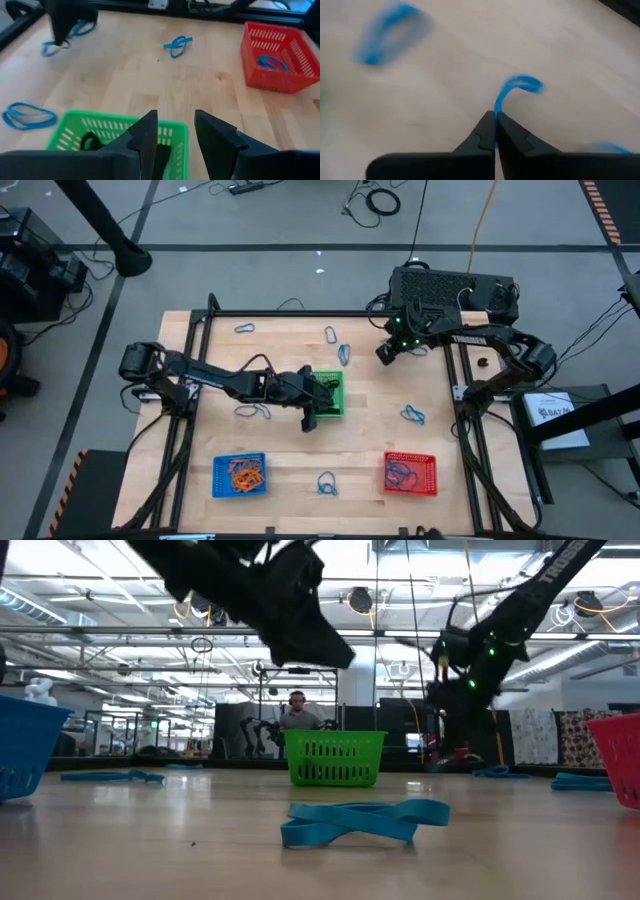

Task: Sort rubber bands into baskets
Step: Put the blue rubber band into the red bin

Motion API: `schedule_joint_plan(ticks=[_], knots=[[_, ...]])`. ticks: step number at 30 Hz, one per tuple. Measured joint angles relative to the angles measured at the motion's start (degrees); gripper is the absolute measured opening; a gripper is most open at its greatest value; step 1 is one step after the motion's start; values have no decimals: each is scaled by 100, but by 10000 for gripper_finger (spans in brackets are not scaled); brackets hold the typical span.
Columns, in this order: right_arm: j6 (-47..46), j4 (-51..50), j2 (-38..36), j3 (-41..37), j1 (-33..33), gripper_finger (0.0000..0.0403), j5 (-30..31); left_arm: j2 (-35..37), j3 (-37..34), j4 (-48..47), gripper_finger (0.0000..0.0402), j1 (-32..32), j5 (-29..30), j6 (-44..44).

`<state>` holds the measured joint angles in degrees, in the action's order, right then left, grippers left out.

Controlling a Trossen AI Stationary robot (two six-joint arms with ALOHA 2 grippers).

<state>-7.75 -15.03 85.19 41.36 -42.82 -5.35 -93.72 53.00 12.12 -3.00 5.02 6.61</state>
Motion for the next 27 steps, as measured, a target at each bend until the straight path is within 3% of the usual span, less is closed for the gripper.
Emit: schedule_joint_plan(ticks=[7, 12, 18, 21, 27], knots=[[-36, 884, -165, -135, 1269, 1, -1218, -688, -147, 938, 138, -123, -2, 0], [-149, 2200, -166, -510, 2447, 0, -1625, -958, -150, 1207, 138, -283, -4, -340], [-101, 2828, -166, -581, 3621, 0, -1602, -971, -129, 1462, 138, -477, 56, -1024], [38, 2916, -166, -579, 4074, 0, -1551, -971, -33, 1485, 138, -664, 321, -1841], [26, 2903, -187, -579, 4412, 0, -1409, -969, 233, 1493, 138, -1155, 649, -3095]])
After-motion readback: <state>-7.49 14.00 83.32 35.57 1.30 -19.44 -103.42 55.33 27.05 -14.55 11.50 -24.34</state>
